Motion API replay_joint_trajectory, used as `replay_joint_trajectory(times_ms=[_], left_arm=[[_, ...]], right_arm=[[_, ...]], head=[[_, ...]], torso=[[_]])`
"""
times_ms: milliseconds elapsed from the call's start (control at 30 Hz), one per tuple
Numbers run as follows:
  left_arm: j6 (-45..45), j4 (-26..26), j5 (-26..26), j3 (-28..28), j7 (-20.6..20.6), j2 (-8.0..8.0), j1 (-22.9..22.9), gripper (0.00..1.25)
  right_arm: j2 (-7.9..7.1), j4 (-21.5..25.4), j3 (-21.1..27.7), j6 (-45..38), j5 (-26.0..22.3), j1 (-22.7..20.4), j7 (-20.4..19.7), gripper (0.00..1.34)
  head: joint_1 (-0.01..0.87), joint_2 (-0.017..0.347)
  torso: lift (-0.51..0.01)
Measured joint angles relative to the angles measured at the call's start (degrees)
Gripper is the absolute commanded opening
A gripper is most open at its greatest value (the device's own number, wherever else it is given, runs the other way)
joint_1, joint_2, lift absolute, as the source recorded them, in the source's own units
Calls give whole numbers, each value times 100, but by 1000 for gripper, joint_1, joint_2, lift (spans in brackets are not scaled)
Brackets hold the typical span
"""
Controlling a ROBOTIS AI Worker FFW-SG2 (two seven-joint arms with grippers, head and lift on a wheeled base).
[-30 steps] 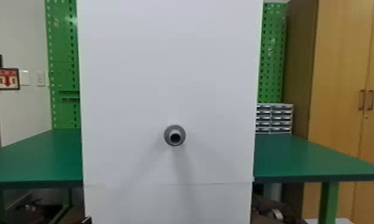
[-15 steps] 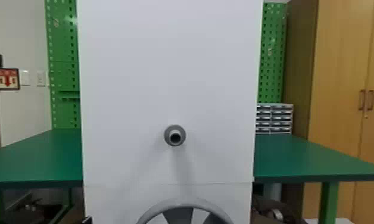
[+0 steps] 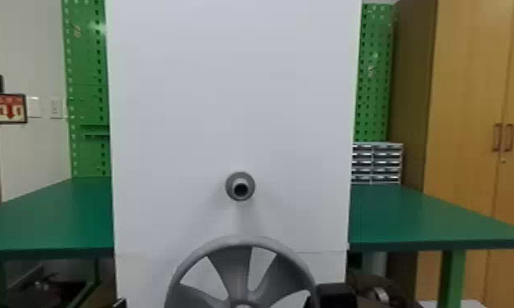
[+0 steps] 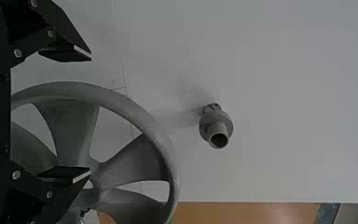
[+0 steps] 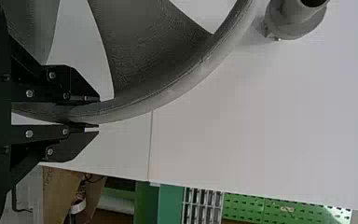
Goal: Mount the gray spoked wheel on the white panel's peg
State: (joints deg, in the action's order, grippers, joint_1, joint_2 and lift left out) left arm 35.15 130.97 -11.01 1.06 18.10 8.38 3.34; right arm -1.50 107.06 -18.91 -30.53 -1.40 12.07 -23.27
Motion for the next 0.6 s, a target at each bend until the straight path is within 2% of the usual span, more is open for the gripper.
replay_joint_trajectory(times_ms=[333,600], left_arm=[[0,0,-7,-4,0,23,0,861],[0,0,-7,-10,0,41,2,861]], right_arm=[[10,590,-219,-821,-102,480,-235,11],[-5,854,-256,-1088,-360,752,-359,11]], head=[[123,-8],[123,-8]], torso=[[-406],[-406]])
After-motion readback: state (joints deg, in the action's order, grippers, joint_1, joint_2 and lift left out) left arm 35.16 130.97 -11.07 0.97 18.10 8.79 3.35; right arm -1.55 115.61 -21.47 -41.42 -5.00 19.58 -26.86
